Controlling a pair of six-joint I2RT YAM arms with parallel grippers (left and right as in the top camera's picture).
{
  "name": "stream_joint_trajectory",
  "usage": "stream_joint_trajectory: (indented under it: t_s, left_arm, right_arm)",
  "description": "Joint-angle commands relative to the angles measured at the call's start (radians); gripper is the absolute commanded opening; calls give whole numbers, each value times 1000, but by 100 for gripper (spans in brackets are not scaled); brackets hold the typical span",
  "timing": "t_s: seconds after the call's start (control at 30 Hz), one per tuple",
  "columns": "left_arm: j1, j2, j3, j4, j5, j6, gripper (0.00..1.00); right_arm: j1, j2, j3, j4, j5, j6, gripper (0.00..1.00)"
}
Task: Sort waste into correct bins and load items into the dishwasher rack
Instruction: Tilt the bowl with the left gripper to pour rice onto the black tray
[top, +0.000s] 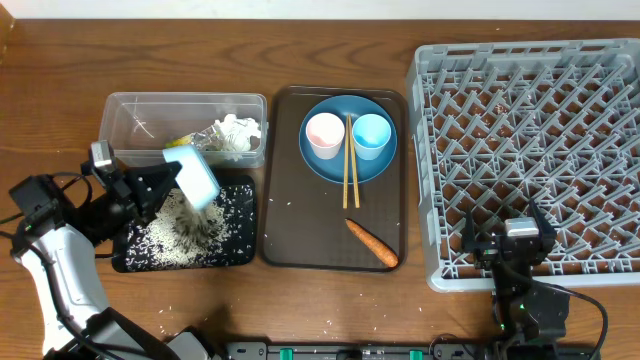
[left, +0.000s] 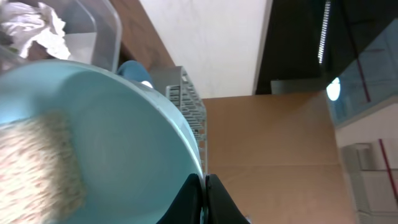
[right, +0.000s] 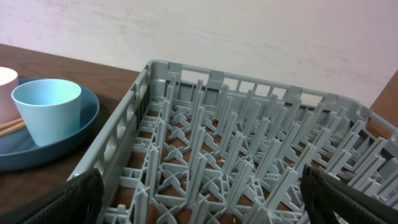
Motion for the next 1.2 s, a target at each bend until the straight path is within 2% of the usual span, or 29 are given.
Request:
stream_joint_trajectory:
  t_s: [0.0,0.23,0.57,0.67,1.17]
  left_arm:
    - [17,3,24,1,56,-25,6]
    - [74,3,24,1,56,-121,6]
    - [123,2,24,13,56,-158,6]
    - [123,-2,24,11,56,-229,6]
    - [129,-13,24,115,55,-262,6]
  right_arm:
    - [-19,-4,-1,-3,10,-3,99]
    - [-19,-4,-1,-3,10,-3,99]
    - [-19,-4,-1,-3,10,-3,99]
    - [-19,-4,-1,-3,10,-3,99]
    - [-19,-3,-1,-3,10,-3,99]
